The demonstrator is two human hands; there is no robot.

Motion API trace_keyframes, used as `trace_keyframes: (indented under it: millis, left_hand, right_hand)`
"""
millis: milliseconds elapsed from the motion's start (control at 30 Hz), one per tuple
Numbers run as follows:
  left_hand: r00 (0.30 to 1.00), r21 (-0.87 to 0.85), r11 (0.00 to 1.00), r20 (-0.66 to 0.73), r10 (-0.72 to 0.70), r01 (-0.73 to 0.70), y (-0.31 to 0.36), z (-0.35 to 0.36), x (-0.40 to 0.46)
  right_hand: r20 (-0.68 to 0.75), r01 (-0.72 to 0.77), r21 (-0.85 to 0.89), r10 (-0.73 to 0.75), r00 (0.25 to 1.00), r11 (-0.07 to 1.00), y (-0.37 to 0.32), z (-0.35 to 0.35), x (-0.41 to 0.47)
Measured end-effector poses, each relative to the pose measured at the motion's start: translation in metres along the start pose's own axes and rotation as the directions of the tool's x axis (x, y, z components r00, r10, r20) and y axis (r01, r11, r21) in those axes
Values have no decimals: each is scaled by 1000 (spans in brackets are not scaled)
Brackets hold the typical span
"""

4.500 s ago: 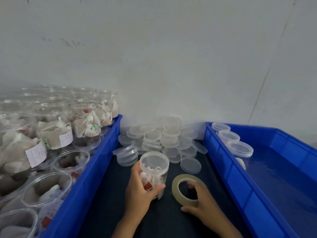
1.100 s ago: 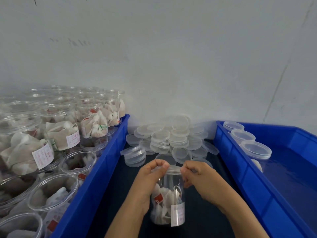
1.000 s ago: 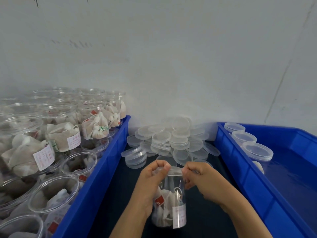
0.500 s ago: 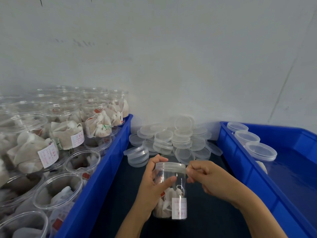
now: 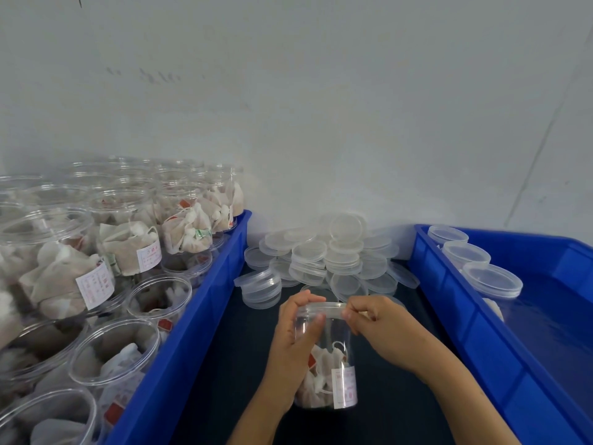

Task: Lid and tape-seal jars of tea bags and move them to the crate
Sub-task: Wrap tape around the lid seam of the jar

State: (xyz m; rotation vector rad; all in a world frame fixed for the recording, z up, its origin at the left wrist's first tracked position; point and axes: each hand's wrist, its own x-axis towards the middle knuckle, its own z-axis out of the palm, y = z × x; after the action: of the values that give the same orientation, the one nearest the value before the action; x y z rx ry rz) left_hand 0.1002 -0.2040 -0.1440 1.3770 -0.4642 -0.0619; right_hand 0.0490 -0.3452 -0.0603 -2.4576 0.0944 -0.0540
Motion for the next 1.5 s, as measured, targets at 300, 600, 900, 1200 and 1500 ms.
trace_keyframes:
  millis: [300, 600, 900, 1200, 1500]
  left_hand:
    - [996, -14, 1000, -84, 13, -14, 0, 3, 1]
    - [994, -33, 999, -109, 10, -14, -2, 5, 3]
    - [990, 14, 999, -132, 39, -38, -4, 5, 5]
    - [994, 21, 998, -92, 61, -59, -10, -3, 10]
    - [991, 11, 997, -102, 81, -81, -12, -5, 9]
  right_hand:
    - [17, -2, -46, 3, 1000, 999, -7, 0, 1]
    - [-36, -31, -109, 27, 999, 994, -6, 7, 5]
    - [-48, -47, -178, 39, 998, 983, -6, 9, 6]
    - [-83, -35, -409, 1, 997, 912, -10, 11, 11]
    - [-124, -92, -577, 24, 992, 812, -5, 22, 23]
